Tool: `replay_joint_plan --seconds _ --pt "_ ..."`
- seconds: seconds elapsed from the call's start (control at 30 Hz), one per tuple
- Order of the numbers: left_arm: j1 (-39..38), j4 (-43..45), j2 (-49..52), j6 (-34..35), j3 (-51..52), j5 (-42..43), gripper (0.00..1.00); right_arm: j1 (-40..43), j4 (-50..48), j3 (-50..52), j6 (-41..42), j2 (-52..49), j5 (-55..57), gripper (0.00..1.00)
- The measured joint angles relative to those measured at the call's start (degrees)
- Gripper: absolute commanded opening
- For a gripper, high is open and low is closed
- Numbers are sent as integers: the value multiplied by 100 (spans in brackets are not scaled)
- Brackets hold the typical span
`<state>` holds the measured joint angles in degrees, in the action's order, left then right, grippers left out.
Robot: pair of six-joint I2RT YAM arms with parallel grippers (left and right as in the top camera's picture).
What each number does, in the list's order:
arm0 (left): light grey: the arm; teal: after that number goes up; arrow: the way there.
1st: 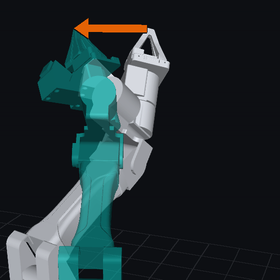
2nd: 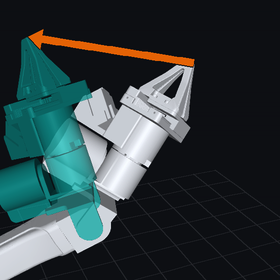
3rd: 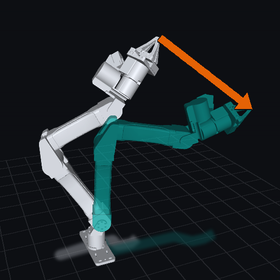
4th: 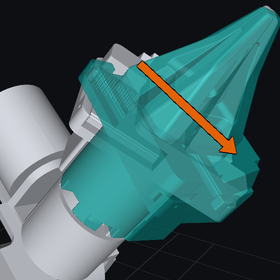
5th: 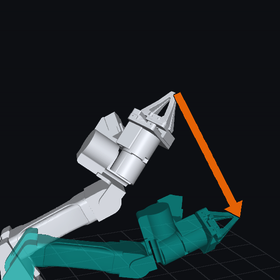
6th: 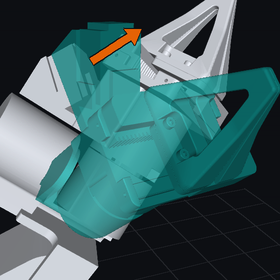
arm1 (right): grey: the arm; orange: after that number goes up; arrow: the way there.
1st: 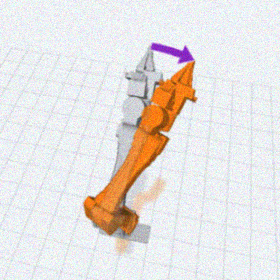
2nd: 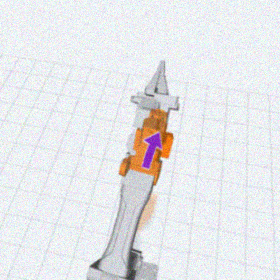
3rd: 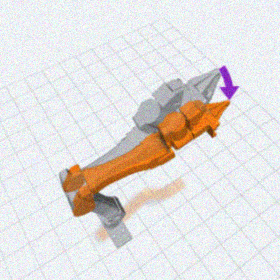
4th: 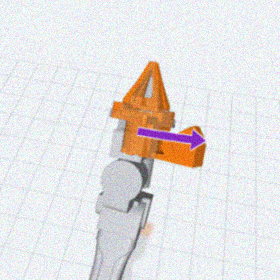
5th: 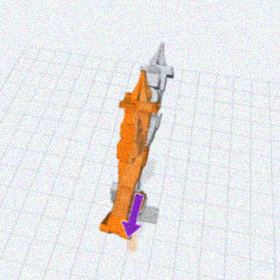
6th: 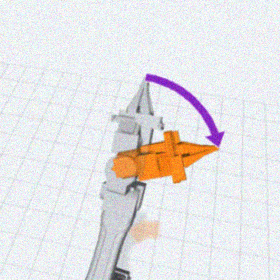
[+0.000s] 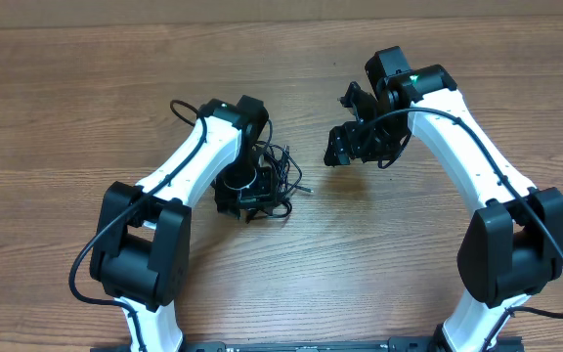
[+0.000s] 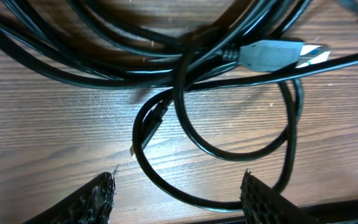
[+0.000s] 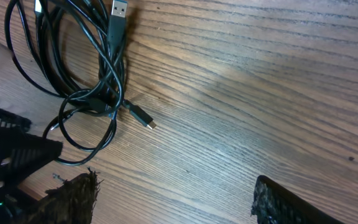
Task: Untangle cables
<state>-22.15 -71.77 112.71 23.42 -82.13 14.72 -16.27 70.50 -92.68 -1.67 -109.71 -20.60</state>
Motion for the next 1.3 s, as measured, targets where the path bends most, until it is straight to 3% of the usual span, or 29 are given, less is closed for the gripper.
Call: replay_joint_plan --seconds 0.1,0.3,0.37,0.57,0.77,0.93,1.07,1.3 --pt "-37 319 -11 2 376 111 64 0 39 0 2 0 0 80" --pt "-83 570 -11 81 1117 243 39 0 63 0 -2 0 -2 80" --pt "-81 566 -11 94 1207 249 5 0 61 0 0 0 0 80" --pt "-57 693 -11 153 1189 531 4 0 63 0 0 0 0 84" --pt "254 175 -9 146 203 1084 4 0 79 0 15 0 -208 88" --pt "570 240 -17 22 -699 2164 4 0 68 0 15 0 -654 89" --pt "778 876 -20 17 -911 2946 4 0 15 0 13 0 -1058 88" --pt "879 1182 -20 -413 -916 2437 4 0 -157 0 15 0 -1515 88"
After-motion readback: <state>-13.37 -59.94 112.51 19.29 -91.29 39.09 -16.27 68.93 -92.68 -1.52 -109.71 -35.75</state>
